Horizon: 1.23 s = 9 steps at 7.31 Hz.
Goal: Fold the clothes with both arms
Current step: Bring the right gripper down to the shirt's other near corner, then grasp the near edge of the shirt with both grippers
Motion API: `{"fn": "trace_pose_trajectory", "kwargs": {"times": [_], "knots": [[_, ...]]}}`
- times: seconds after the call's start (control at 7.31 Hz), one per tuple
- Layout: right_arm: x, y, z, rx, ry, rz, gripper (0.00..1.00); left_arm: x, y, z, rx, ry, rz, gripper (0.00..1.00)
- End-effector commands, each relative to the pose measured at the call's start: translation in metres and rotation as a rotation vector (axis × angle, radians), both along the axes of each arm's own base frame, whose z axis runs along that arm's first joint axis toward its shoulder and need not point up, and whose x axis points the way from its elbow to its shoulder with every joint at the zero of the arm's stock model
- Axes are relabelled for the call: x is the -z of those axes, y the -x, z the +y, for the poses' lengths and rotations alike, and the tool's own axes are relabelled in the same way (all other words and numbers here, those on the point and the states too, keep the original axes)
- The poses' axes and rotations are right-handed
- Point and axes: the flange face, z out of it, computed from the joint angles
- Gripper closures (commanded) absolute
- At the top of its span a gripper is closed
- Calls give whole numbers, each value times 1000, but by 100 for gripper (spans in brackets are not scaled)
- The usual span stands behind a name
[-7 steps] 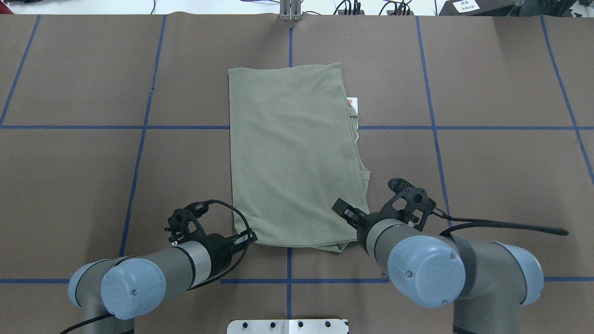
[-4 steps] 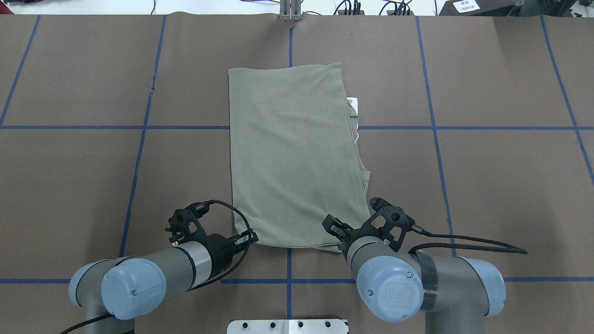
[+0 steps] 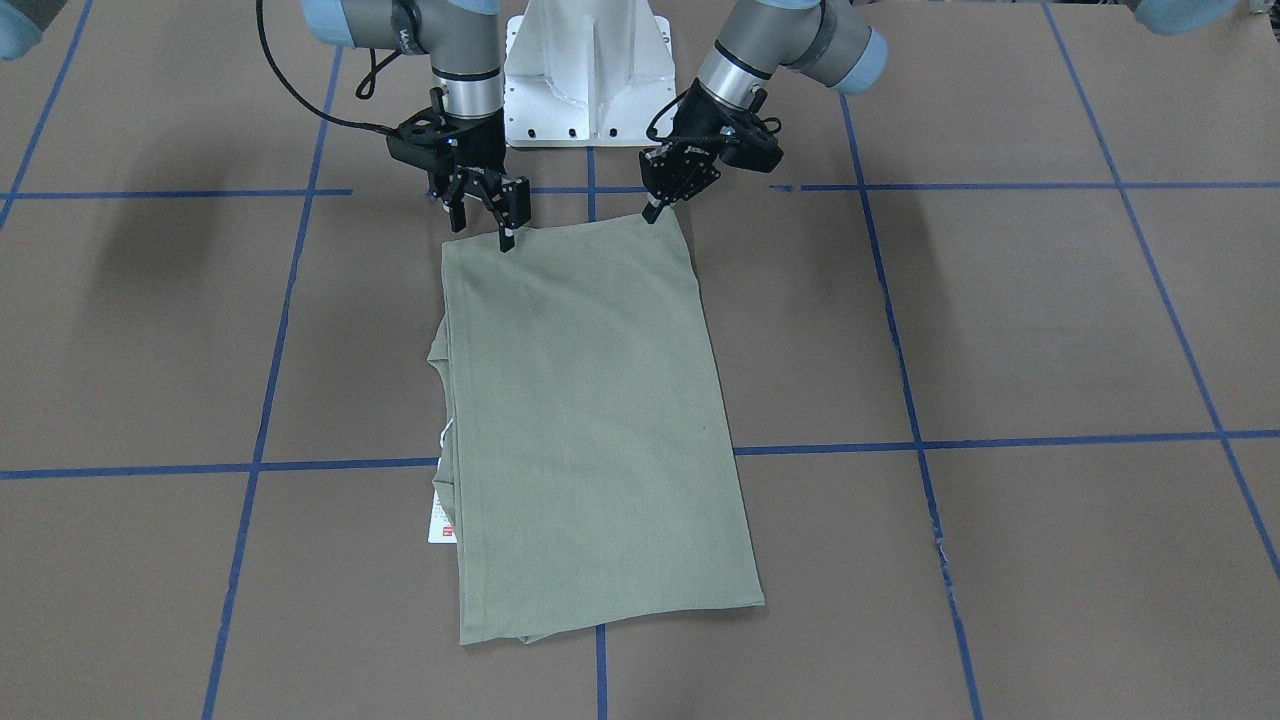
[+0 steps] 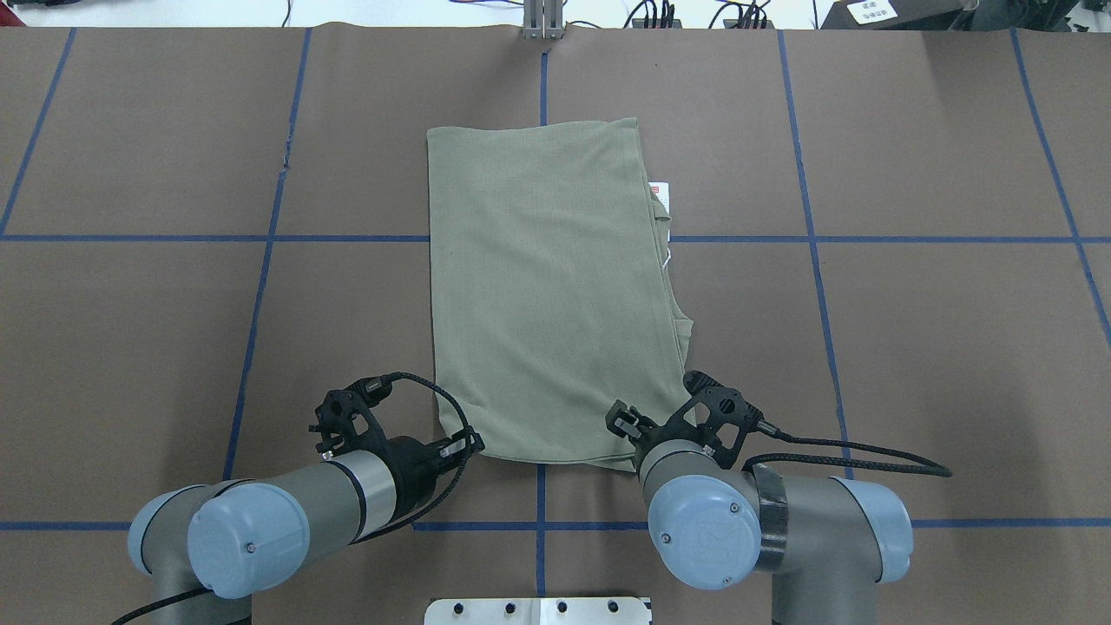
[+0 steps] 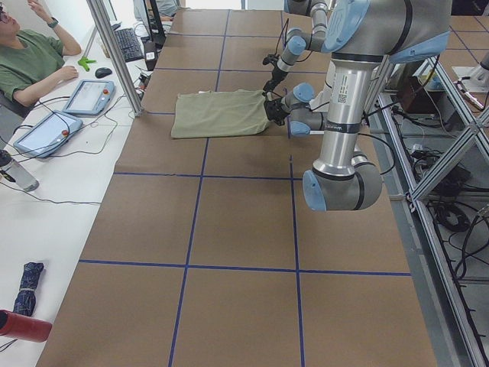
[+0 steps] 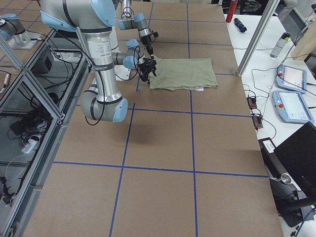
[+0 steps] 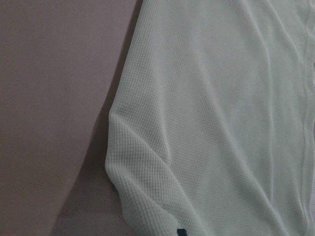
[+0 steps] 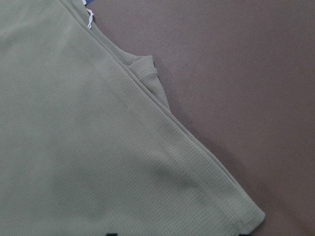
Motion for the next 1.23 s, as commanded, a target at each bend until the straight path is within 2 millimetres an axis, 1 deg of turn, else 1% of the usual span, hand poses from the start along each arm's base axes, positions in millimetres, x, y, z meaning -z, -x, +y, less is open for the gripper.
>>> {"fn": "trace_pose_trajectory", "kwargs": {"times": [0.0,0.55,0.68,0.82,0.96,1.09], "knots": [[-7,5,-6,-9,2,14,14,2,1,0,0,1,5,100],[-10,10,-4,-18,13,15,15,5,3,0,0,-1,10,100],[-5,11,-4,-31,23,0,27,4,3,0,0,-1,9,100],[0,13,-4,-53,41,-22,51,4,3,0,-1,1,9,100],[-1,20,-5,-53,42,-16,56,4,3,0,-1,1,9,100],[-2,27,-6,-54,44,-9,57,4,3,0,-2,-1,9,100]]}}
